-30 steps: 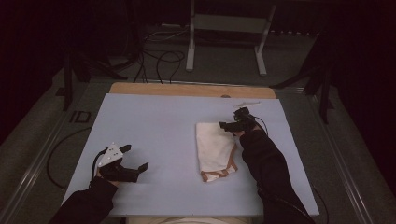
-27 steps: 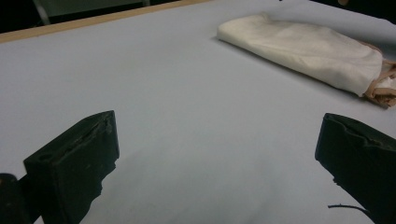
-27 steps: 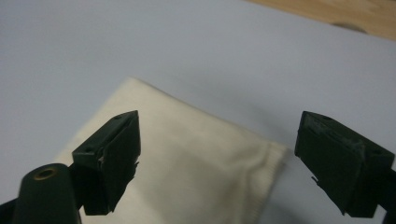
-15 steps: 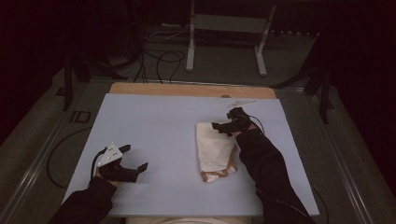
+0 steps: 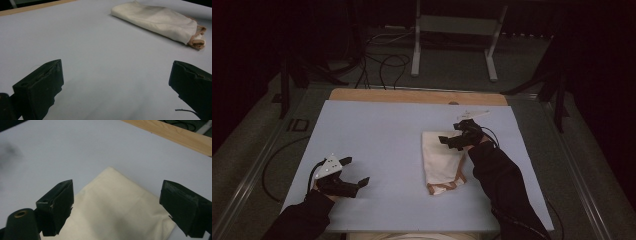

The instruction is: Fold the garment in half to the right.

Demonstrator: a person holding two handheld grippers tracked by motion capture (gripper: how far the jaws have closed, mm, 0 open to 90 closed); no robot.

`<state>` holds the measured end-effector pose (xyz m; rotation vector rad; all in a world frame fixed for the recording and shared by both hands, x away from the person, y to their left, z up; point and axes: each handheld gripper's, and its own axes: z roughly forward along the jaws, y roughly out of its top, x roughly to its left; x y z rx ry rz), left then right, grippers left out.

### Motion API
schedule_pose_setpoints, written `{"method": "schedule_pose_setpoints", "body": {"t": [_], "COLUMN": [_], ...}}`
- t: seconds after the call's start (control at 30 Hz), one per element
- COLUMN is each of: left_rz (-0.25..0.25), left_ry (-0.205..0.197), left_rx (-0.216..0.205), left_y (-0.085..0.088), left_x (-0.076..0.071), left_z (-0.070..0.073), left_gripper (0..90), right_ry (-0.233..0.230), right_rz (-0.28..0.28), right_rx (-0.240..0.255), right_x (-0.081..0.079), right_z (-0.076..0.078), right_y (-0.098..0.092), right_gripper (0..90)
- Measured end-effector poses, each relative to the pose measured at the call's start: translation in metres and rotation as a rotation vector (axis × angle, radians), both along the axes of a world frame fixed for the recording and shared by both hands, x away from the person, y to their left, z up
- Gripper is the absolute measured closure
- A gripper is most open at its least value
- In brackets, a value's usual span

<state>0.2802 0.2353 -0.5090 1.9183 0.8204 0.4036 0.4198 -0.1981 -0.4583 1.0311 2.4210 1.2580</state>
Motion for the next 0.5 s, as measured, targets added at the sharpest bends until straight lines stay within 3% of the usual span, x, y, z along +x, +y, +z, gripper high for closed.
{"method": "schedule_pose_setpoints", "body": {"t": [0.5], "left_rz": [0.001], "left_ry": [0.004], "left_rx": [0.009], "left_y": [0.003], "left_x": [-0.001], "left_z": [0.001], "left_gripper": [0.6], "right_ry": [-0.026], "right_rz": [-0.009], "right_rx": [0.025], "right_x": [-0.032], "right_z": [0.0], "right_y": [-0.026], "right_gripper": [12.3]}}
